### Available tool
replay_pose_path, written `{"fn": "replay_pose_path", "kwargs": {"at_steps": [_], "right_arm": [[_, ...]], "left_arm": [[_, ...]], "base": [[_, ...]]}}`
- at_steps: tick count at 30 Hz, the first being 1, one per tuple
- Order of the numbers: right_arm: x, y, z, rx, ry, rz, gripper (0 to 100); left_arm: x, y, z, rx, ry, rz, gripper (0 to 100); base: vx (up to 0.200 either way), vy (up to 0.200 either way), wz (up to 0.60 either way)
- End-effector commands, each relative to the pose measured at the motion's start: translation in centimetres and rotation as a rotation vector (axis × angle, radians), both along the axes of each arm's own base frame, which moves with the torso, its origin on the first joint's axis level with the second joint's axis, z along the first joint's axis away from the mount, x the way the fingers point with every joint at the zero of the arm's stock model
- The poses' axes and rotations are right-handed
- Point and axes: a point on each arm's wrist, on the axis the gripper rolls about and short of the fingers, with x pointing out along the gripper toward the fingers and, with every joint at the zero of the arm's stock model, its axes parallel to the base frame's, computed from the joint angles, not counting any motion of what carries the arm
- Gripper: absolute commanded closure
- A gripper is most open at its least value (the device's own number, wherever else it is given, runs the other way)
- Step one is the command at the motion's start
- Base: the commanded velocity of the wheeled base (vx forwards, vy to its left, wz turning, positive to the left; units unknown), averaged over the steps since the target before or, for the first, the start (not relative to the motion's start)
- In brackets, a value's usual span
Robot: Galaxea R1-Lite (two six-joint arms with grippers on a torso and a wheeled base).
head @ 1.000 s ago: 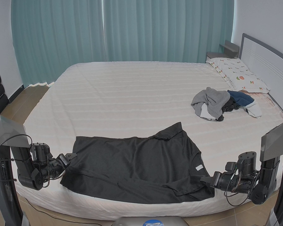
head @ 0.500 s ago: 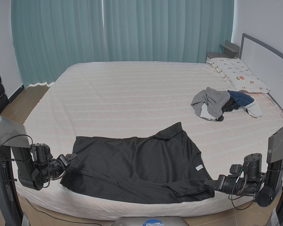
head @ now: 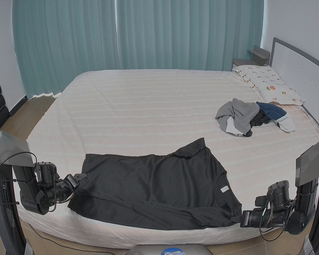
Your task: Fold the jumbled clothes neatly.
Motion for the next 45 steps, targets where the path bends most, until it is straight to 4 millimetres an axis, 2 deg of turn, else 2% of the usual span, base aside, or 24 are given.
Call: {"fn": "replay_pose_path", "kwargs": {"at_steps": [1,6,7,12,17,29,34,38,45], "right_arm": [[-0.5,-0.5,-1.4,-0.046,0.064,0.000,100],[-0.3,-0.4,-2.9,-0.110,0.058,-0.004,100],[-0.1,-0.4,-3.0,-0.110,0.046,-0.009,0],[0.5,-0.5,-2.7,-0.084,-0.009,-0.038,0],[1.2,-1.0,-1.3,-0.028,-0.067,-0.078,0],[4.8,0.1,-0.2,0.145,-0.149,-0.188,0],[4.9,0.6,-0.9,0.151,-0.126,-0.180,0],[5.3,0.9,-2.1,0.136,-0.100,-0.179,0],[5.4,1.2,-2.5,0.135,-0.097,-0.170,0]], "left_arm": [[0.0,0.0,-0.1,-0.001,0.002,0.000,0],[0.0,0.0,-0.1,-0.001,0.002,0.000,0],[0.0,0.0,-0.1,-0.001,0.002,0.000,0],[0.0,0.0,-0.1,-0.001,0.002,0.000,0],[0.0,0.0,0.0,0.000,0.001,0.000,0],[0.0,0.0,0.0,0.000,0.001,0.000,0],[0.0,0.0,-0.1,0.000,0.001,0.001,0],[0.0,0.0,-0.1,0.000,0.002,0.001,0],[0.1,0.0,-0.2,0.004,0.003,-0.002,0]], "base": [[0.000,0.000,0.00],[0.000,0.000,0.00],[0.000,0.000,0.00],[0.000,0.000,0.00],[0.000,0.000,0.00],[0.000,0.000,0.00],[0.000,0.000,0.00],[0.000,0.000,0.00],[0.000,0.000,0.00]]}}
